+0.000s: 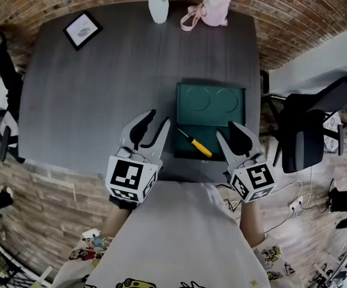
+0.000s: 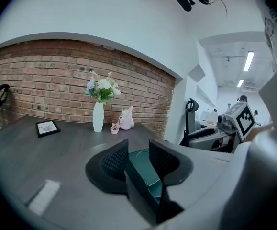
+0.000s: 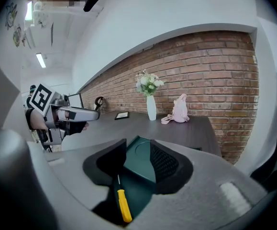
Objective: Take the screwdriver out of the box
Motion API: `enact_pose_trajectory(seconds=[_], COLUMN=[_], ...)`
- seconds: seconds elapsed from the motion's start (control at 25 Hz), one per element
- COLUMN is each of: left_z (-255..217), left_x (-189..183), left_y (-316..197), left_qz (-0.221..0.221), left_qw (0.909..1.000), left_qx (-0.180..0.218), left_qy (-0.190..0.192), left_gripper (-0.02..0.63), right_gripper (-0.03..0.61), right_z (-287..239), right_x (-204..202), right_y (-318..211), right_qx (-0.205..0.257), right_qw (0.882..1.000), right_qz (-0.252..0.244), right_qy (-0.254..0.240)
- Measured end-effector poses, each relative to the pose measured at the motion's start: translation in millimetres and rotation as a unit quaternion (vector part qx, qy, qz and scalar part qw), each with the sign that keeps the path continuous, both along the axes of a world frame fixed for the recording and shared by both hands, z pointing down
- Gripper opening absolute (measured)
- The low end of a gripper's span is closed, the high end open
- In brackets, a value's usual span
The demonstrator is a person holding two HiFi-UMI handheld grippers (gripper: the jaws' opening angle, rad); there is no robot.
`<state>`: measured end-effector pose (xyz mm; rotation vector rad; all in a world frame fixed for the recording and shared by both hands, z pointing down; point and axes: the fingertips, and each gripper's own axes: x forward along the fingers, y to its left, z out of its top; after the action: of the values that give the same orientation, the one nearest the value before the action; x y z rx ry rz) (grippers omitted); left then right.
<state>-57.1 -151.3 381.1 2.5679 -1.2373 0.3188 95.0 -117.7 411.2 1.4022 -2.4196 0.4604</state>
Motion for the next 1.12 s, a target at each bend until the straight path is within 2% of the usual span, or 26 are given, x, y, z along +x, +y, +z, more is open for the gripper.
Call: enact_pose_trajectory(seconds=[0.52,1.12], left_z=[24,41], left_x=[-3,-4], left_y=[9,20], left_qz=[0.003,0.007], left_qw=[0.9997,0.9992], left_qx=[-0.024,-0.039], left_qy=[-0.005,-0.005], left_gripper=[0.132,0.130], right_gripper=[0.160,0.160], right_z=[56,110], right_x=[-37,-49], right_y=[17,31], right_qx=[-0.071,-0.128], right_qw=[0.995,0.984], right_qz=[-0.063,-0.106], right_qy=[0.016,0.068])
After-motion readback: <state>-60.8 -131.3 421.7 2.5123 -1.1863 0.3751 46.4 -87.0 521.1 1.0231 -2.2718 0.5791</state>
